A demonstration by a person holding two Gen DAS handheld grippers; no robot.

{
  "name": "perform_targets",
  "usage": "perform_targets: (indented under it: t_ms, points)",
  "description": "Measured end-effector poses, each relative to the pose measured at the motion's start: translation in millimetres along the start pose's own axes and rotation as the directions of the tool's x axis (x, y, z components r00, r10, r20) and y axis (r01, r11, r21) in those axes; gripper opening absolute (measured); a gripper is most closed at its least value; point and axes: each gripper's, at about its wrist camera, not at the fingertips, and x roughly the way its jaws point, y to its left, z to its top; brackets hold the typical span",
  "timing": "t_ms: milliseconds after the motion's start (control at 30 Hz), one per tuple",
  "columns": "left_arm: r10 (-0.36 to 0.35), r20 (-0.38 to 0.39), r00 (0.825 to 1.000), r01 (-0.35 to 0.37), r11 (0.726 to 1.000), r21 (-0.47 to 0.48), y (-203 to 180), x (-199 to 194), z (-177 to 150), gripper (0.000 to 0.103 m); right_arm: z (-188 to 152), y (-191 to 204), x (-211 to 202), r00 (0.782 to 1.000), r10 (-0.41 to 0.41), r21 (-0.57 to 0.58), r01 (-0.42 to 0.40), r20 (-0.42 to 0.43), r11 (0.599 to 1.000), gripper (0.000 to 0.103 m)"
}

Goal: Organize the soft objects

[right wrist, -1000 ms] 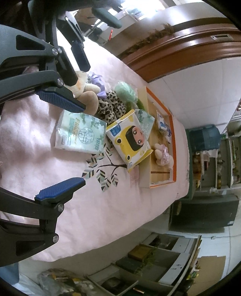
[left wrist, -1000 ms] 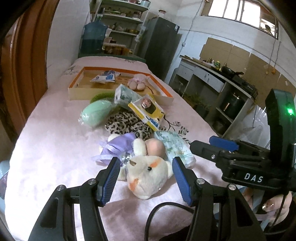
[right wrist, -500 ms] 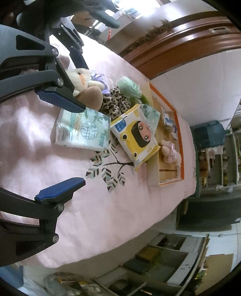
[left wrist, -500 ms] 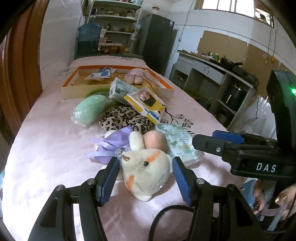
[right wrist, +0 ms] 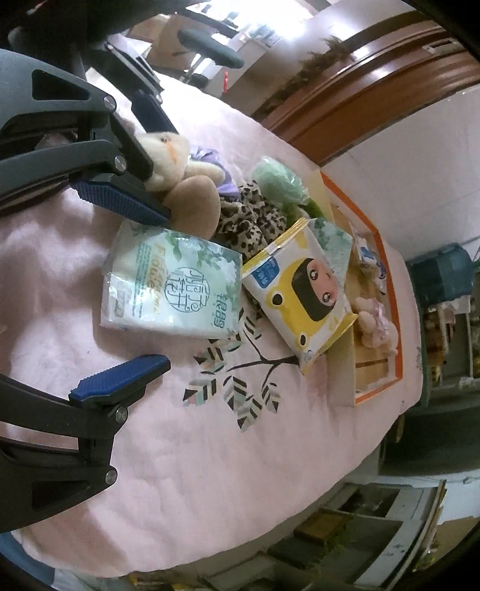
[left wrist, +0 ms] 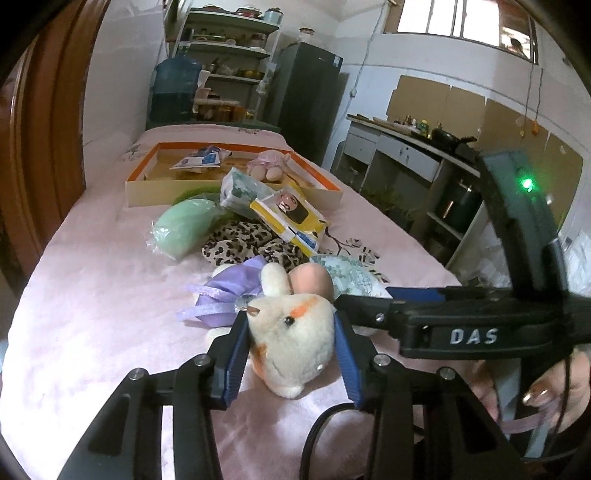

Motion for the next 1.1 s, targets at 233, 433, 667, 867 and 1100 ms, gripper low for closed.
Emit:
perform_targets:
  t_ms: [233,433,667,867,1100]
  points:
    - [0.005,0.028,1.000,-0.004,0.999,-0.031,5,-9,5,0.043,3,3,5,1.000,-0.013,-0.021,0.012,-0.012,1.000,0.073]
    - [0.031,0.048,0.998,-0.029,0.998,-0.054,12,-16,9,0.043,2,5,5,1.000,0.003,-0.024,-0.003,-0.018,1.000,0.057]
    - [0.035,0.050,0.998,-0.032,0.998,-0.062,14,-18,9,0.044,1,7,3,1.000,-0.019,-0.029,0.019,-0.012,0.999,0.050]
    - [0.044,0.054,0.998,-0.039,0.996,-0.074,17,-19,9,0.044,-1,6,-2,1.000,-0.023,-0.031,0.023,-0.002,0.999,0.048]
    - [0.058,0.052,0.997,-0.053,0.995,-0.085,19,-21,10,0.044,-1,7,-7,1.000,-0.024,-0.031,0.024,0.013,0.999,0.048]
